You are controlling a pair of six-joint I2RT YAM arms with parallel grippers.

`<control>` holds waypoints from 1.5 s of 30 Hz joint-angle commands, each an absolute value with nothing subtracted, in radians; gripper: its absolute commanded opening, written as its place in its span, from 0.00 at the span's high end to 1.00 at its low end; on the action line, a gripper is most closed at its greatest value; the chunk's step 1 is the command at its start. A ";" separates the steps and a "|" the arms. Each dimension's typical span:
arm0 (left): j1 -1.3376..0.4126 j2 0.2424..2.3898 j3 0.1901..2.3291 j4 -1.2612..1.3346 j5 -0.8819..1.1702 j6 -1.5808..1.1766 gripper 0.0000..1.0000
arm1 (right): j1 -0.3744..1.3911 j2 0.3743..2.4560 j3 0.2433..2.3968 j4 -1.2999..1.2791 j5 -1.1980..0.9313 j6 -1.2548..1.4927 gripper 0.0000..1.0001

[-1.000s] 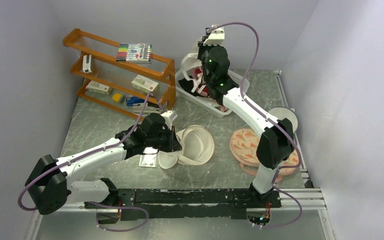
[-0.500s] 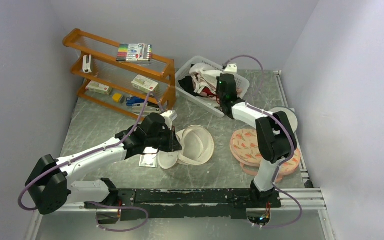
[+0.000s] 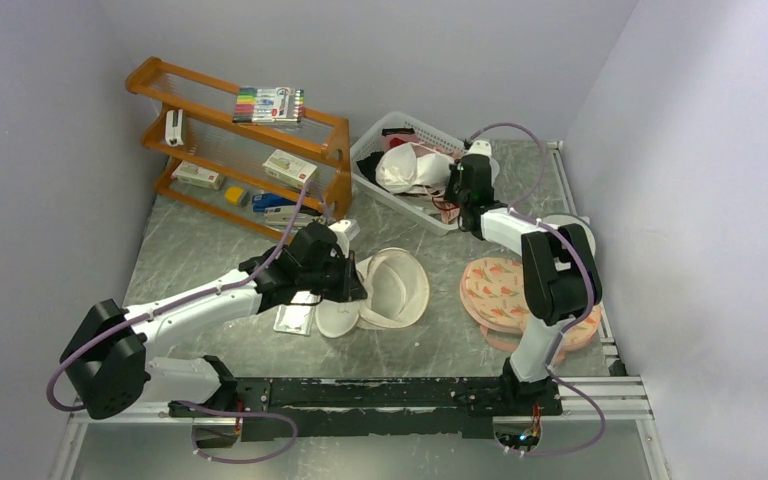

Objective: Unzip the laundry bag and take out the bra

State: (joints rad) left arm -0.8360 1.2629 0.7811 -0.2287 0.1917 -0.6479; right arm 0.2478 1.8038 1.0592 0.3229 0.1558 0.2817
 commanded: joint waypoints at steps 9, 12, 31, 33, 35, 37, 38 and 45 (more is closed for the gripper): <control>-0.842 1.260 0.818 -0.228 0.214 -0.647 0.93 | 0.229 1.766 1.198 0.084 0.204 0.284 0.71; -0.842 1.254 0.806 -0.215 0.216 -0.653 0.93 | 0.230 1.673 1.117 0.076 0.171 0.301 0.54; -0.842 1.258 0.779 -0.178 0.236 -0.654 0.93 | 0.230 1.567 1.102 0.148 -0.460 0.445 0.17; -0.842 1.258 0.783 -0.178 0.241 -0.657 0.93 | 0.228 1.615 1.125 0.181 -0.450 0.494 0.24; -0.842 1.257 0.789 -0.180 0.245 -0.661 0.93 | 0.226 1.672 1.148 0.207 -0.413 0.515 0.31; -0.842 1.256 0.793 -0.182 0.249 -0.661 0.93 | 0.213 1.744 1.171 0.230 -0.381 0.539 0.35; -0.842 1.258 0.798 -0.186 0.250 -0.659 0.93 | 0.205 1.783 1.189 0.228 -0.370 0.550 0.37; -0.842 1.307 0.851 -0.222 0.258 -0.640 0.93 | 0.172 1.989 1.201 0.292 -0.308 0.548 0.38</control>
